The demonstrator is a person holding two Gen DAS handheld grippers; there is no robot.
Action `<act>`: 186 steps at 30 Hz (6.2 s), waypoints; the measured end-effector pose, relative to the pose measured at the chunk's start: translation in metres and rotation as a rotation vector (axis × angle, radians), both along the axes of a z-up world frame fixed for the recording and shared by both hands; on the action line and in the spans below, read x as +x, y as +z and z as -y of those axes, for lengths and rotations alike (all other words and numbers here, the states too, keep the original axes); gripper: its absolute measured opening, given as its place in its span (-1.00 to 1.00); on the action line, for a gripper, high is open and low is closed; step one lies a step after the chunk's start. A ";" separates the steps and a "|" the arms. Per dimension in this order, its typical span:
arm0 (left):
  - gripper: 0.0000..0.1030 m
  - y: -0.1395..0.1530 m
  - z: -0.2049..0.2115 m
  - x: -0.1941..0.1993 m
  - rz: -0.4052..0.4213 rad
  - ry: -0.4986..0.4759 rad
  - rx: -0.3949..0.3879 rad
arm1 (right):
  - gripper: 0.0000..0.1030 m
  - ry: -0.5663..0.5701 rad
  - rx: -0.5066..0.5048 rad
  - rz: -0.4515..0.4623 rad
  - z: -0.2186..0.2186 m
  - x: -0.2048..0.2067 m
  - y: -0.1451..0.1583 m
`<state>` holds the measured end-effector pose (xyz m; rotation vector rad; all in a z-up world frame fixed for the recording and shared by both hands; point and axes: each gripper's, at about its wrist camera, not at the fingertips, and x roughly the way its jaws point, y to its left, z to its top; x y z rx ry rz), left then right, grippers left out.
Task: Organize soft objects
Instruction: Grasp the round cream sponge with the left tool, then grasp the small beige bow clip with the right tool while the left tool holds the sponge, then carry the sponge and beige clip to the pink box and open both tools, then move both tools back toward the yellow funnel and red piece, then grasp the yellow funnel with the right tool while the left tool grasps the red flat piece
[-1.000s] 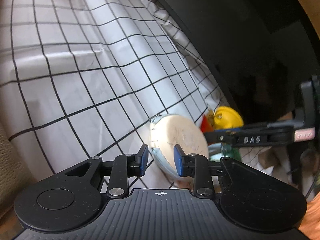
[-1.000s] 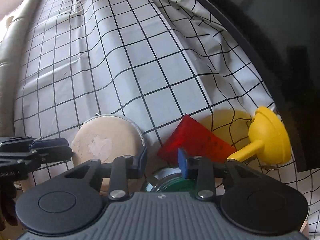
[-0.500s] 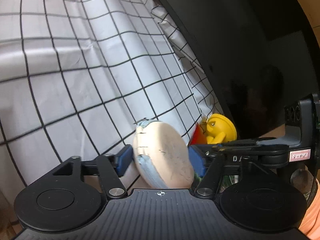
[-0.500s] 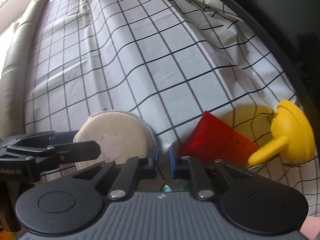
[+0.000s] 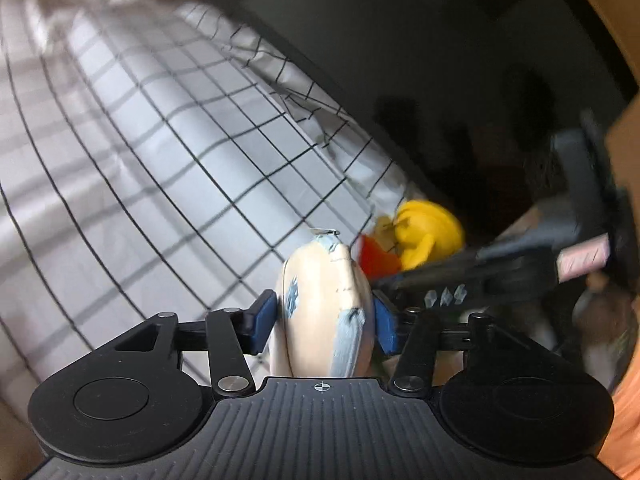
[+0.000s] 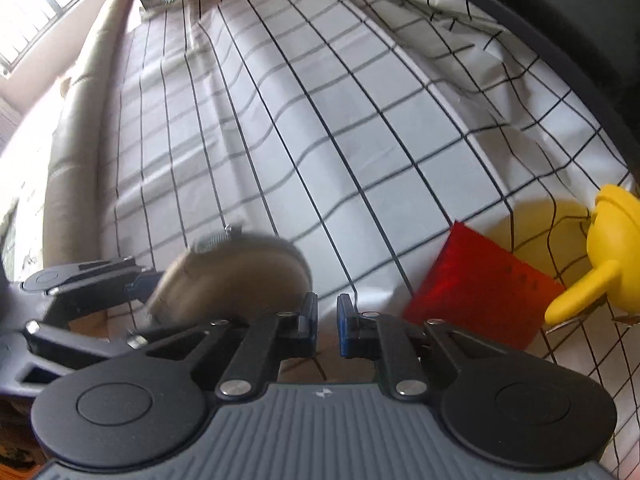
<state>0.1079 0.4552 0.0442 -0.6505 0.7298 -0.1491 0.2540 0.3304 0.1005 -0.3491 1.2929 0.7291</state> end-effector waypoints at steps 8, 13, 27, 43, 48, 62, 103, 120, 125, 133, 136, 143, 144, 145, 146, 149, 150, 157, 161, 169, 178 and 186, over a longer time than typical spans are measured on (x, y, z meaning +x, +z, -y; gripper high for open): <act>-0.13 0.001 0.008 0.003 -0.055 0.005 0.120 | -0.68 0.111 0.002 0.182 0.002 -0.025 0.042; -0.13 0.009 -0.006 0.004 -0.077 0.049 0.171 | -0.46 0.286 -0.029 0.221 0.009 -0.075 0.044; -0.13 -0.009 0.014 0.016 -0.218 -0.030 0.269 | -0.46 0.219 -0.069 0.236 0.043 -0.116 -0.019; -0.14 0.003 0.005 0.013 -0.194 0.043 0.248 | -0.79 0.144 0.062 0.175 0.043 -0.105 -0.001; -0.14 0.022 0.008 0.024 -0.193 0.027 0.249 | -0.79 0.027 0.168 0.159 0.061 -0.095 0.045; -0.14 0.117 0.074 0.080 -0.056 -0.127 0.378 | -0.79 -0.263 0.216 0.444 0.166 -0.092 0.156; -0.10 0.058 0.459 0.119 -0.032 -0.656 0.209 | -0.79 -0.959 0.118 0.506 0.510 -0.133 0.045; -0.10 0.081 0.329 0.024 0.117 -0.450 0.248 | 0.22 -0.967 0.055 0.605 0.489 -0.134 0.068; -0.10 0.081 0.248 0.010 0.123 -0.272 0.219 | 0.32 -0.906 0.045 0.634 0.439 -0.131 0.103; -0.10 0.100 0.143 0.002 0.125 -0.125 0.271 | 0.35 -0.710 0.135 0.596 0.309 -0.092 0.138; -0.10 0.107 0.105 0.008 0.109 -0.086 0.246 | 0.35 -0.635 0.185 0.560 0.258 -0.075 0.152; -0.10 0.106 0.046 0.039 0.070 -0.086 0.153 | 0.40 -0.536 0.320 0.428 0.177 -0.029 0.190; -0.10 0.101 0.044 0.042 0.068 -0.087 0.143 | 0.40 -0.529 0.329 0.408 0.172 -0.025 0.186; -0.11 0.094 0.042 0.044 0.064 -0.088 0.129 | 0.31 -0.517 0.329 0.388 0.168 -0.021 0.177; -0.10 0.088 0.042 0.046 0.058 -0.092 0.117 | 0.13 -0.500 0.307 0.372 0.163 -0.018 0.166; -0.10 0.063 0.043 0.050 0.037 -0.130 0.083 | -0.76 -0.477 0.144 0.289 0.151 0.000 0.116; -0.10 0.055 0.045 0.053 0.028 -0.151 0.079 | -0.76 -0.494 0.107 0.250 0.152 0.007 0.099; -0.10 0.019 0.051 0.082 -0.013 -0.217 0.046 | -0.78 -0.644 0.019 0.024 0.168 0.037 0.005; -0.10 0.010 0.051 0.096 -0.020 -0.235 0.035 | -0.78 -0.711 -0.003 -0.041 0.171 0.054 -0.028; -0.11 -0.002 0.036 0.107 -0.038 -0.243 0.014 | -0.78 -0.662 -0.012 -0.060 0.143 0.071 -0.052; -0.11 -0.014 0.033 0.108 -0.053 -0.274 0.007 | -0.78 -0.479 0.145 -0.169 0.109 0.073 -0.051; -0.11 -0.006 0.046 0.084 -0.091 -0.387 0.150 | -0.78 -0.400 0.101 -0.001 0.110 0.058 -0.010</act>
